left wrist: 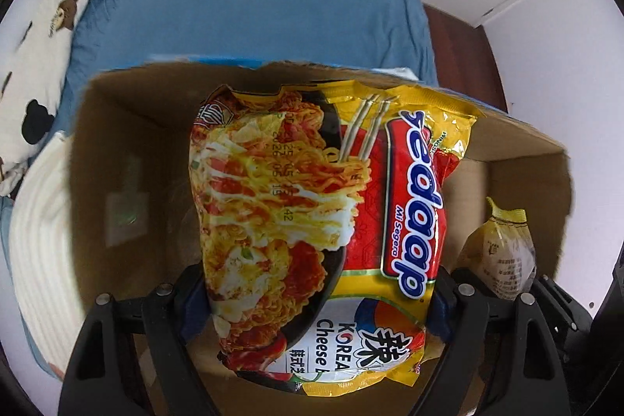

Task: Organize snacks
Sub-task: 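Carry the noodle pack and bread bag into the cardboard box with both tools, then open both tools to drop the packs in the box and withdraw, then grasp the white pastry with the left tool while the right tool grasps the panda chip bag, then carry the pastry and panda chip bag into the box with both tools, then open both tools to release the snacks in the box and withdraw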

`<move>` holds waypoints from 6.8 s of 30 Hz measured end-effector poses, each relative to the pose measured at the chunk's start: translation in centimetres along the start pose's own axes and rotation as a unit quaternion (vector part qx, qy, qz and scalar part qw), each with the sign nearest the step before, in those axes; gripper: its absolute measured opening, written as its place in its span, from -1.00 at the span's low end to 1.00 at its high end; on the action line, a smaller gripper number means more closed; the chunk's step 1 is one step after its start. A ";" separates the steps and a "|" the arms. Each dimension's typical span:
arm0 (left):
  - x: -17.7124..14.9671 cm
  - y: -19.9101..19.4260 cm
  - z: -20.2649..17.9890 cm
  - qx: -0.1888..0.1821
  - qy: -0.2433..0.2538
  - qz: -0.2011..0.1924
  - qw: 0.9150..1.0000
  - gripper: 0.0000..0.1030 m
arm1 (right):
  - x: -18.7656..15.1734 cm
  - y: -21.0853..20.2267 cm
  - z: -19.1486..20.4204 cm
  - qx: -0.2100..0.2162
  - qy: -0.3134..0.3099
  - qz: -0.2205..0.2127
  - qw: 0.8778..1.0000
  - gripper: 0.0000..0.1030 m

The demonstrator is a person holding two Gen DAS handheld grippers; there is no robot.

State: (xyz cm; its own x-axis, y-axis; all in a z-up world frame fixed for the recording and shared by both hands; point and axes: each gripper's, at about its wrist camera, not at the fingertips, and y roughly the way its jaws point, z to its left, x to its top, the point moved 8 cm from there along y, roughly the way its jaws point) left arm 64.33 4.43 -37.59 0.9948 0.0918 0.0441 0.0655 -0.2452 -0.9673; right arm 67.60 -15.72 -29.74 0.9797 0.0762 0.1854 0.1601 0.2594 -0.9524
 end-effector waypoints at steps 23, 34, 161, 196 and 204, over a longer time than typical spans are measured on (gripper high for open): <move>-2.6 -4.0 -0.9 0.024 0.020 -0.036 0.999 0.91 | 0.4 1.0 0.1 -0.044 -0.019 0.011 0.999 0.92; -6.5 -14.9 -1.1 0.057 0.024 -0.176 0.982 0.91 | -3.0 -9.9 1.5 -0.052 0.000 -0.087 0.995 0.91; -3.6 -6.5 2.7 0.077 0.030 -0.023 0.996 0.11 | -1.3 -7.9 -0.1 -0.018 0.035 -0.013 0.999 -0.17; -5.8 -8.5 4.1 0.091 0.021 -0.088 0.992 0.78 | -2.9 -4.5 1.4 -0.069 0.021 0.000 0.997 0.82; -10.3 -13.2 3.4 0.093 0.037 -0.157 0.983 0.78 | -6.6 -8.4 3.5 -0.066 0.018 -0.054 0.996 0.82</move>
State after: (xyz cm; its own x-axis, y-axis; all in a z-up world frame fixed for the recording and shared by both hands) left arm 52.91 10.02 -26.13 0.9316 0.0631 0.3580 0.3606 -0.0341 -0.9321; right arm 59.36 -15.05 -22.15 0.9593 0.0205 0.2815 0.2764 0.1342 -0.9516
